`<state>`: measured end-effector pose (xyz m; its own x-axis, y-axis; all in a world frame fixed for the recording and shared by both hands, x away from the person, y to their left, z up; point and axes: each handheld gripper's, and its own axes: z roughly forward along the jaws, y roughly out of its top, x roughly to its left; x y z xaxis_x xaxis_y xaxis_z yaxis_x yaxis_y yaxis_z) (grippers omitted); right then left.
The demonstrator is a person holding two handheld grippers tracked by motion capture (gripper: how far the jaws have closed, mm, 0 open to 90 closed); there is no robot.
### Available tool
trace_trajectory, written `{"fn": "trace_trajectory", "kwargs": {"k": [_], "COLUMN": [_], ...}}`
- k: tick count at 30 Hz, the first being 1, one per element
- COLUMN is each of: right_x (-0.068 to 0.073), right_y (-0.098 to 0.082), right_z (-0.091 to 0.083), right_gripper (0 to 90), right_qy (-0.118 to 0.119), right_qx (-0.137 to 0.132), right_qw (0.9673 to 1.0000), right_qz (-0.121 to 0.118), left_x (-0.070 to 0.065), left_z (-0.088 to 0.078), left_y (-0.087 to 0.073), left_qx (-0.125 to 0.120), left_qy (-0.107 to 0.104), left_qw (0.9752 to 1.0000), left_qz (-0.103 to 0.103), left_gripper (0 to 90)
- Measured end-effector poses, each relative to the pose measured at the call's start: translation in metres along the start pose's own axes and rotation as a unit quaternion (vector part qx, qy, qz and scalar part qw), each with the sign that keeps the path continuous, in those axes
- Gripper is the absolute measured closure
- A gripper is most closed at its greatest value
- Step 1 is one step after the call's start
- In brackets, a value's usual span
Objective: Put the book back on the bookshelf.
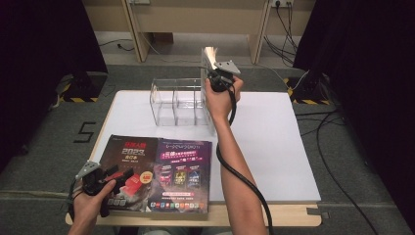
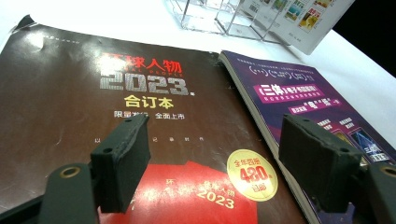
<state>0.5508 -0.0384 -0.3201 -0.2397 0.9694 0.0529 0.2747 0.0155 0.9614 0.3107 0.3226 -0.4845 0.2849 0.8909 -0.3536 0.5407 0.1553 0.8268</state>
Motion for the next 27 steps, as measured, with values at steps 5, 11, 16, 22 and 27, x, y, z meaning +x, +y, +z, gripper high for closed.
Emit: {"fn": "trace_trajectory", "kwargs": {"k": [5, 11, 16, 22, 27], "right_x": [-0.0008, -0.0028, -0.0027, -0.0037, -0.0044], "right_y": [-0.0019, -0.0040, -0.0056, -0.0085, -0.0090], "right_z": [0.0010, 0.0001, -0.0009, -0.0030, -0.0054], "right_gripper": [74.2, 74.0, 73.6, 71.1, 67.1], "right_qy": [-0.004, -0.011, -0.015, -0.018, -0.025], "right_qx": [-0.001, -0.005, -0.004, -0.001, -0.002], "right_qw": [1.0000, 0.9999, 0.9998, 0.9998, 0.9996], "right_qz": [0.004, 0.011, 0.011, 0.002, -0.011], "left_x": [-0.0003, -0.0007, -0.0015, -0.0016, -0.0026], "left_z": [0.0003, 0.0001, 0.0005, 0.0007, 0.0014], "left_y": [-0.0002, -0.0007, -0.0009, -0.0016, -0.0018], "left_qx": [0.001, 0.000, 0.002, 0.003, 0.003], "left_qy": [0.000, 0.000, -0.001, -0.001, -0.002], "left_qw": [1.0000, 1.0000, 1.0000, 1.0000, 1.0000], "left_qz": [0.001, 0.000, 0.003, 0.004, 0.005], "left_gripper": [23.9, 23.9, 23.9, 23.9, 23.9]}}
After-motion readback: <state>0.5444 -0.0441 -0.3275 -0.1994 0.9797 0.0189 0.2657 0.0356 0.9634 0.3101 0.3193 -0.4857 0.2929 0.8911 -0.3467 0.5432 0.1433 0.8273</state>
